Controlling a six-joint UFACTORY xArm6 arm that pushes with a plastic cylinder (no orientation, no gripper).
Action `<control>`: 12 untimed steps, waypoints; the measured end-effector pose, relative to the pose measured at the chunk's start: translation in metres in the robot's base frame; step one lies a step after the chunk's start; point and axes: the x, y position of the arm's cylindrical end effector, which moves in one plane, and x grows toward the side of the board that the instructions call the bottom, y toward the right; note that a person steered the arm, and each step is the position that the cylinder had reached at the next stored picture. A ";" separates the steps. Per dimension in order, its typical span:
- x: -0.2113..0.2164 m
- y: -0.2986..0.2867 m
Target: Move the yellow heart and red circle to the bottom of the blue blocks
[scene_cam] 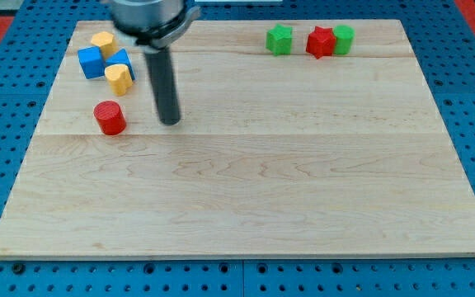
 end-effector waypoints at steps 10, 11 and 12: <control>0.045 -0.177; 0.045 -0.177; 0.036 -0.177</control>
